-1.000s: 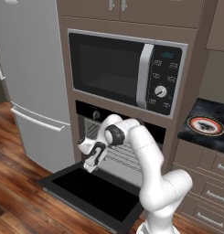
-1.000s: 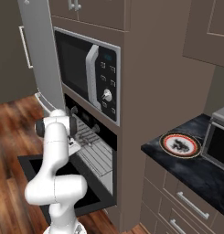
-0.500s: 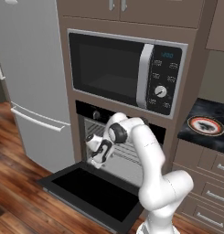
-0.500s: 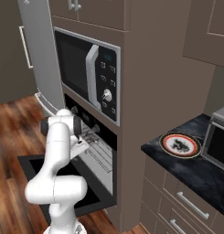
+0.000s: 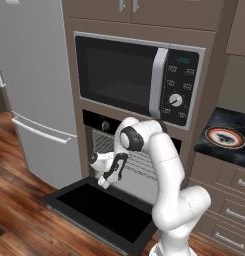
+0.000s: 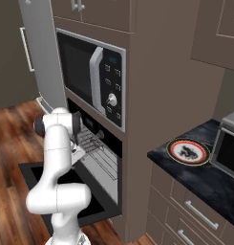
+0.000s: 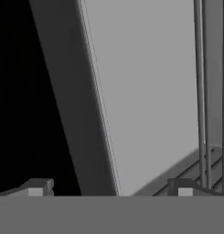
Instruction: Place the fish on the rack of the oven, and slide the rack back inside. Close the oven door.
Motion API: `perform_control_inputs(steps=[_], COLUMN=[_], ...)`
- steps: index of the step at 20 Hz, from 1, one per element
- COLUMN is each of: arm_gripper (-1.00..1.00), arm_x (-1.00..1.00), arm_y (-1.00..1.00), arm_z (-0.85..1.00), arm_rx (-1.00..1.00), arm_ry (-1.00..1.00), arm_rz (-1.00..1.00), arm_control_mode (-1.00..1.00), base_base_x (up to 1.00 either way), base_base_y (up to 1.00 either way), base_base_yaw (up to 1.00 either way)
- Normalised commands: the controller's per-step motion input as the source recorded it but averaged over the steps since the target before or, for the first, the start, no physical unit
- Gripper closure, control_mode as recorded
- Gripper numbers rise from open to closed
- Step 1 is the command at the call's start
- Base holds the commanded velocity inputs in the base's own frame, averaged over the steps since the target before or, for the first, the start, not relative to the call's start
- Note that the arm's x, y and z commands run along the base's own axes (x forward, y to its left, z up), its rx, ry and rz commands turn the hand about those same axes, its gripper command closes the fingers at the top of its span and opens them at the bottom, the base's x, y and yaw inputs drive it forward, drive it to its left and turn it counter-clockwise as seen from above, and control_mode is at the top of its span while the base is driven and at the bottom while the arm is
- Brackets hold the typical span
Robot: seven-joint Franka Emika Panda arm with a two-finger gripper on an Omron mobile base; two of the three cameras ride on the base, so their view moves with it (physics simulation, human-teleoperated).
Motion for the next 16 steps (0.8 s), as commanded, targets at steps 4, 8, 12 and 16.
perform_control_inputs(steps=[4, 8, 12, 16], arm_gripper=[-1.0, -1.0, -1.0, -1.0], arm_x=[-0.98, -0.67, -0.5, -0.51], arm_y=[0.69, 0.69, 0.55, 0.54], arm_z=[0.52, 0.96, 1.0, 1.0], arm_rx=[-0.04, 0.0, 0.0, 0.0], arm_ry=[-0.26, -0.34, -0.21, 0.0], arm_rz=[0.08, 0.07, 0.07, 0.09], arm_control_mode=[-1.0, -1.0, -1.0, -1.0], base_base_x=[0.0, 0.0, 0.0, 0.0], base_base_y=[0.0, 0.0, 0.0, 0.0], base_base_yaw=[0.0, 0.0, 0.0, 0.0])
